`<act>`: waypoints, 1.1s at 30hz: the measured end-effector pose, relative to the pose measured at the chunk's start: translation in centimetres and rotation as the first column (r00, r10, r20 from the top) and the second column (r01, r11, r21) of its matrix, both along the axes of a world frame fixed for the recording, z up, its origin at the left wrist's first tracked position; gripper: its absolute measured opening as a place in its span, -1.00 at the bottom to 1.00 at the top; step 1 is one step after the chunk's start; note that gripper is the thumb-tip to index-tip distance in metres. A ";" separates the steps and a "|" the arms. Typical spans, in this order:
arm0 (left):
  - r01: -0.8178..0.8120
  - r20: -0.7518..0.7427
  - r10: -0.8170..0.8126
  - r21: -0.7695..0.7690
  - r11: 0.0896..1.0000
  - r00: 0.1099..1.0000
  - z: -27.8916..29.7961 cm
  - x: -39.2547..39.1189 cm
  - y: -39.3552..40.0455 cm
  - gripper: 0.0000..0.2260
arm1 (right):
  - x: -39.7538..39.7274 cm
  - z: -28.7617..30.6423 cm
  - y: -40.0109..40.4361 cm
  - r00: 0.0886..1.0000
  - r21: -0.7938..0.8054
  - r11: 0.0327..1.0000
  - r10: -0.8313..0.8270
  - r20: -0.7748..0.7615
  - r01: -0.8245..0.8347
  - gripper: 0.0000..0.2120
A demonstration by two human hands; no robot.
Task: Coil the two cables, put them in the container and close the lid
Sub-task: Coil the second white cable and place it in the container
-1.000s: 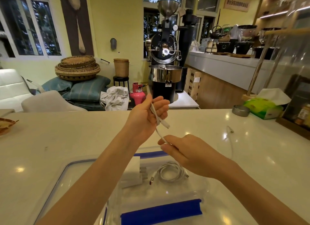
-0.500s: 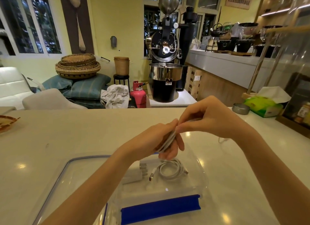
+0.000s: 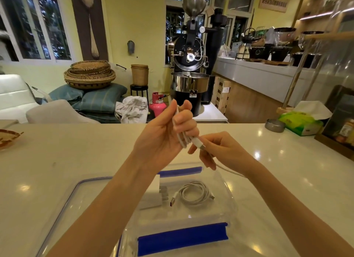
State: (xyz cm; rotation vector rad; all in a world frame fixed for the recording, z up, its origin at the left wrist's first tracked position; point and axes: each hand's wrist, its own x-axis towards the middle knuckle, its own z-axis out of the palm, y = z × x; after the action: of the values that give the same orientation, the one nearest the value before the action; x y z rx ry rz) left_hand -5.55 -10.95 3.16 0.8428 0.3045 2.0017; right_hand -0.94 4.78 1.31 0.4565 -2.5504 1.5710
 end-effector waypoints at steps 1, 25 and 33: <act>-0.120 -0.015 0.119 -0.067 0.991 0.993 0.2 -0.1 0.2 -0.70 | 0.1 -0.3 -0.1 1.000 0.045 0.999 0.001 0.026 -0.002 -0.74; -0.492 -0.696 -0.027 -0.534 0.688 0.718 -2.8 2.7 1.0 -0.37 | 2.8 5.5 0.8 0.956 0.334 0.942 0.069 -0.287 0.032 -0.74; 0.086 -0.263 -0.173 -0.312 0.946 0.949 -1.5 2.6 0.1 -0.50 | 1.4 3.4 1.3 0.987 -0.013 1.000 0.022 -0.157 -0.024 -0.83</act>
State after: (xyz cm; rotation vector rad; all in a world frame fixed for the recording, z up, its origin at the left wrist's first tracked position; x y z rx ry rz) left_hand -2.98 -10.86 1.63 0.9323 0.6807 1.6546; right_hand 0.42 6.12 4.73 0.5854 -2.4231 1.4971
